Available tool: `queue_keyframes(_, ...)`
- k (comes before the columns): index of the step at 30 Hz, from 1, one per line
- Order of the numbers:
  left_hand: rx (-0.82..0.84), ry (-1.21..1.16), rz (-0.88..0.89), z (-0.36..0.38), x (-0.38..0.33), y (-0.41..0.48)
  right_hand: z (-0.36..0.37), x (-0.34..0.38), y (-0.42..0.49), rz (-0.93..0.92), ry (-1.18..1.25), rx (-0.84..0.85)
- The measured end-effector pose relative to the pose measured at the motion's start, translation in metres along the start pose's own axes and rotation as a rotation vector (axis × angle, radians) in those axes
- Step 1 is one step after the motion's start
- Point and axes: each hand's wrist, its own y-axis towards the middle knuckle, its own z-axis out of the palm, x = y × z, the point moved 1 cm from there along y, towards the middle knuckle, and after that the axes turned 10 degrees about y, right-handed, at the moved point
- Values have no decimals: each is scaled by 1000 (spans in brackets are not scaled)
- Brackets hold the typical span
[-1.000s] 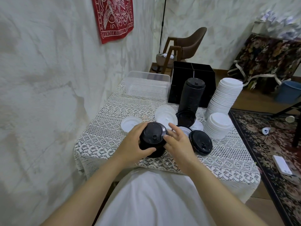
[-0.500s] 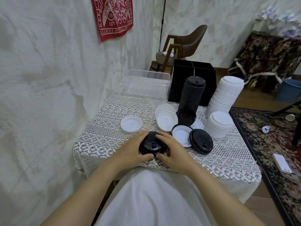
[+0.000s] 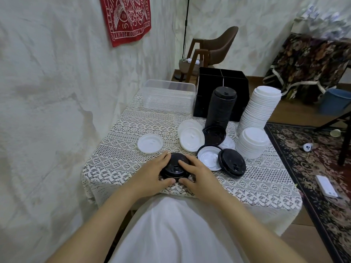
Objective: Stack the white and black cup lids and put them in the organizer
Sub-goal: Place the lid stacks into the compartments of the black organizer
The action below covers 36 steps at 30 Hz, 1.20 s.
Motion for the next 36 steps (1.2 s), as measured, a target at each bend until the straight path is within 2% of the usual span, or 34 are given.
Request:
queue_keyframes(7, 5, -16, -9, -1, 2, -2, 0, 1, 1, 3, 58, -3)
queue_keyframes(12, -52, -193, -65, -5, 2, -7, -3, 1, 2, 19, 59, -5)
queue_keyframes(18, -82, -266, -103, -4, 7, -8, 0, 1, 1, 22, 93, -81)
queue_keyframes(28, -86, -168, -21, -3, 5, -5, -2, 4, 5, 11, 24, -42)
queue_keyframes(36, -107, -163, -35, -1, 7, -3, 4, -2, 2, -20, 53, -102)
